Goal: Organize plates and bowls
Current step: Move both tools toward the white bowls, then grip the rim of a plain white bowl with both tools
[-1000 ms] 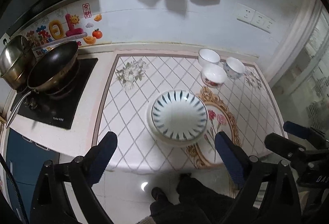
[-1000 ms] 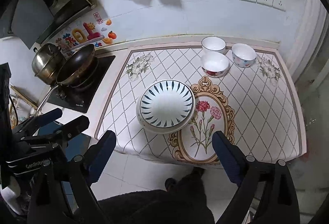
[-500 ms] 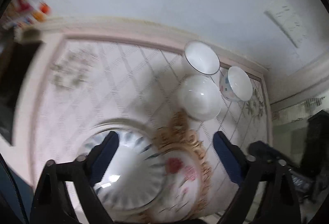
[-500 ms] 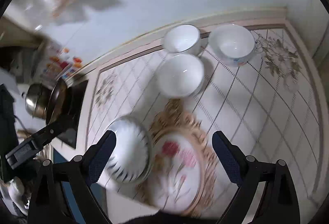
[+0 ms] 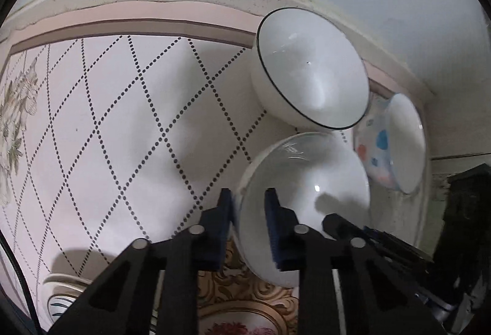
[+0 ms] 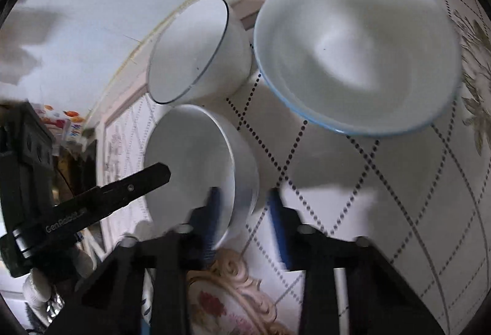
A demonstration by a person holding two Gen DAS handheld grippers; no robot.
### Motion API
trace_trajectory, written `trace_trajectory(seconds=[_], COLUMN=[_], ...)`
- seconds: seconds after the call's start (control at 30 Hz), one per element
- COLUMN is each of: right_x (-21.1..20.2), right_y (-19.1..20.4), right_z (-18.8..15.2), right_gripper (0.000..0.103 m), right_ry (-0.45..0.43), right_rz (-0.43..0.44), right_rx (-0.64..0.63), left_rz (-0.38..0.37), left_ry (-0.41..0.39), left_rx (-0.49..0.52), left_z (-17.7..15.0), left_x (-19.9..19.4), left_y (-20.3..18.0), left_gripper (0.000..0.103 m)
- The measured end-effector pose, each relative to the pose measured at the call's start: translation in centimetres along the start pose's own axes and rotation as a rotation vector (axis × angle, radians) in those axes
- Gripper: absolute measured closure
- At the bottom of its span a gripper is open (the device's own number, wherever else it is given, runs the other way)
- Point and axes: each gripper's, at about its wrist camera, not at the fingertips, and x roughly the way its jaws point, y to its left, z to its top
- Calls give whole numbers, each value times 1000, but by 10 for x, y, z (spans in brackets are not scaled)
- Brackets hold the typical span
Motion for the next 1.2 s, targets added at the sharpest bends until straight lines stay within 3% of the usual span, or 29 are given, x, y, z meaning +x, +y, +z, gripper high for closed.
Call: trace_trajectory(seconds=[0.27, 0.63, 0.97, 1.2], right_x=[0, -54, -98, -104], right_y=[12, 8, -32, -70], right_z=[-9, -61, -131, -159], right_gripper=[83, 83, 83, 83], right_ry=[-21, -26, -8, 30], right_rz=[-57, -57, -82, -95], right_rx=[-33, -69, -52, 2], left_rz=[54, 45, 32, 37], left_ry=[-34, -24, 29, 85], left_rx=[67, 161, 257, 297], left_z=[-16, -97, -155, -170], left_x=[-13, -45, -45, -21], left_y=[-17, -59, -89, -100], left_gripper=[88, 88, 88, 88])
